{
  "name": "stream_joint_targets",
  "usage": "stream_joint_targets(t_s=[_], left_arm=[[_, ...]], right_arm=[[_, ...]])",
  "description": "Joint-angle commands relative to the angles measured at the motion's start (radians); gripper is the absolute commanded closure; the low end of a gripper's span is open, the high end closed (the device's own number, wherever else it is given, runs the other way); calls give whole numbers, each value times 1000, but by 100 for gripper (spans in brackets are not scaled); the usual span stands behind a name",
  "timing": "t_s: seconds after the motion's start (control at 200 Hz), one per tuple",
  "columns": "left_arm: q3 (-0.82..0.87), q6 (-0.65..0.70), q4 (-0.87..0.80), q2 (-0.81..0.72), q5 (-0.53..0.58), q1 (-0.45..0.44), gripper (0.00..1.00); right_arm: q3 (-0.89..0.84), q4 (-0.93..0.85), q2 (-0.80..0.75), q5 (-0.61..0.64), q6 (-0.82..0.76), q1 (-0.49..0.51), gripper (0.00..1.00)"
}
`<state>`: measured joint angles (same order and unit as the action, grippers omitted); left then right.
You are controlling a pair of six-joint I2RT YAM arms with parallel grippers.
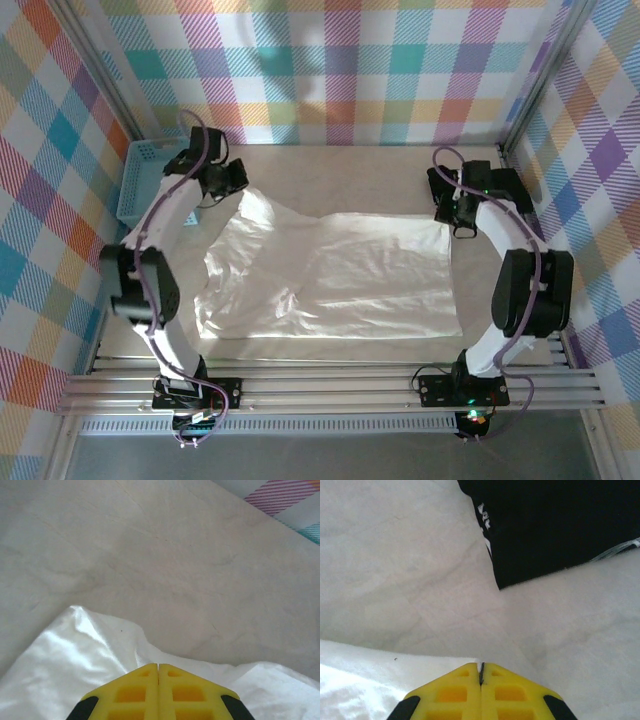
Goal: Fold the inside-out t-shirt
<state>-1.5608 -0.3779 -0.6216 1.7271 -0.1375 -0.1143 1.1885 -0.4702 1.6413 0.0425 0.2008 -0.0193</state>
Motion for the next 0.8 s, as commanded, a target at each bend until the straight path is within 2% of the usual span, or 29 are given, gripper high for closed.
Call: stream_joint_targets(t_s=[0.0,0.15,0.38,0.795], left_arm=[[116,-31,-27,-117,72,10,100],[222,-48,-66,-241,24,11,100],[267,-45,-136,-327,-54,13,100],[367,30,-290,-478,-82,16,100]], right_arm=[[-65,73,-77,36,-41,3,99],[-132,117,-134,25,-34,4,99],[-190,87,-200,33,-32,5,99],[-251,7,-259,91,-38,4,98]])
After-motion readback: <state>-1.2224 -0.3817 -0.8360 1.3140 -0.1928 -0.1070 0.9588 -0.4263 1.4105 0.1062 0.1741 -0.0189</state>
